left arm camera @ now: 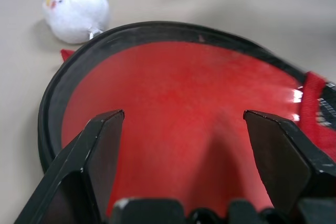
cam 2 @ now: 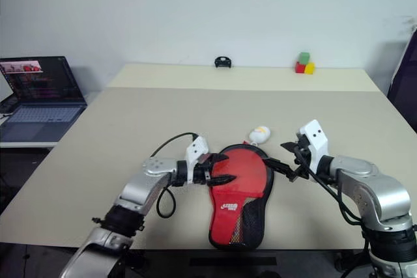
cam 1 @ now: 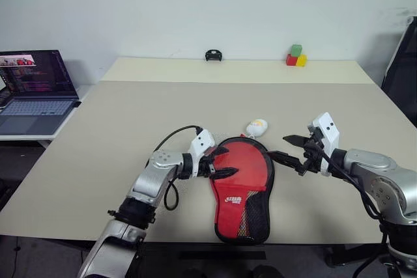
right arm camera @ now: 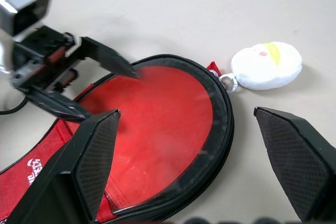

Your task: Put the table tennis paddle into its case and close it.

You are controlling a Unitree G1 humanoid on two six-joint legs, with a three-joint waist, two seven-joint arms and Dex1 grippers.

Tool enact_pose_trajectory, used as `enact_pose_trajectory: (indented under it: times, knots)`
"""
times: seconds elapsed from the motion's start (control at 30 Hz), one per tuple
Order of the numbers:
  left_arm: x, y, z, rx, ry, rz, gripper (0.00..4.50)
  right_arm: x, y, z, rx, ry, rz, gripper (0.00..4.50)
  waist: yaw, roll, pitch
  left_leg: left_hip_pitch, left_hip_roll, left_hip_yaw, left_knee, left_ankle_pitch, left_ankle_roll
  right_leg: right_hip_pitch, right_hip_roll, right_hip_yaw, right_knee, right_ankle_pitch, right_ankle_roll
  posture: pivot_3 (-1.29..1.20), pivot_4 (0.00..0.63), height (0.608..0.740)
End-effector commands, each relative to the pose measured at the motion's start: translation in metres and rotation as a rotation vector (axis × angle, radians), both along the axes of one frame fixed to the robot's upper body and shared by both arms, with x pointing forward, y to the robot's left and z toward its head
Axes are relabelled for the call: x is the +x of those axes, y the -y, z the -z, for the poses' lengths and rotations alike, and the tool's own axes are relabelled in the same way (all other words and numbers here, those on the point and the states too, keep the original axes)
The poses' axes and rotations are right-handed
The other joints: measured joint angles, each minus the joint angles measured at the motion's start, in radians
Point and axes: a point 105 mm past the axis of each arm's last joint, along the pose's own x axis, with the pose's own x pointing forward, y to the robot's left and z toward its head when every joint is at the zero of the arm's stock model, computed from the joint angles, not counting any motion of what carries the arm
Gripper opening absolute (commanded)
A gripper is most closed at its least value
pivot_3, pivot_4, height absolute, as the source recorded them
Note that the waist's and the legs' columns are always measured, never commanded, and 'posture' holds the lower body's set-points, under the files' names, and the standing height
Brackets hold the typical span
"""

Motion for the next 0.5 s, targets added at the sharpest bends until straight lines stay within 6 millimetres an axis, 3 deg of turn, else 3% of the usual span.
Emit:
enact_pose_trajectory:
  times: [0.03, 0.17, 0.37, 0.5]
  knots:
    - [0.005, 0.007, 0.008, 0.057, 0.043, 0.016, 3.95, 0.008, -0.003, -0.014, -0.004, 0.075, 0.007, 4.50, -0.002, 0.000, 0.000, 0.000, 0.000, 0.000, 0.000, 0.000, 0.000, 0.000, 0.000, 0.000, 0.000, 0.000, 0.000, 0.00, 0.150, 0.740]
    - [0.000, 0.011, 0.019, 0.081, 0.033, 0.054, 3.95, 0.021, -0.009, -0.021, 0.003, 0.095, 0.009, 4.50, -0.002, 0.000, 0.000, 0.001, 0.000, 0.000, 0.000, 0.000, 0.000, 0.000, 0.000, 0.000, 0.000, 0.000, 0.000, 0.00, 0.150, 0.740]
    - [-0.005, 0.013, 0.026, 0.076, 0.012, 0.066, 3.95, 0.064, -0.016, -0.027, 0.043, 0.095, 0.079, 4.50, -0.004, 0.001, 0.000, 0.002, 0.000, 0.001, 0.001, 0.000, 0.000, 0.001, 0.000, 0.001, 0.002, 0.000, 0.000, 0.00, 0.150, 0.740]
    - [-0.009, 0.013, 0.028, 0.076, 0.006, 0.070, 3.95, 0.091, -0.019, -0.020, 0.043, 0.082, 0.121, 4.50, -0.004, 0.001, -0.001, 0.002, 0.000, 0.001, 0.001, 0.000, 0.000, 0.000, 0.000, 0.001, 0.001, 0.000, 0.000, 0.00, 0.150, 0.740]
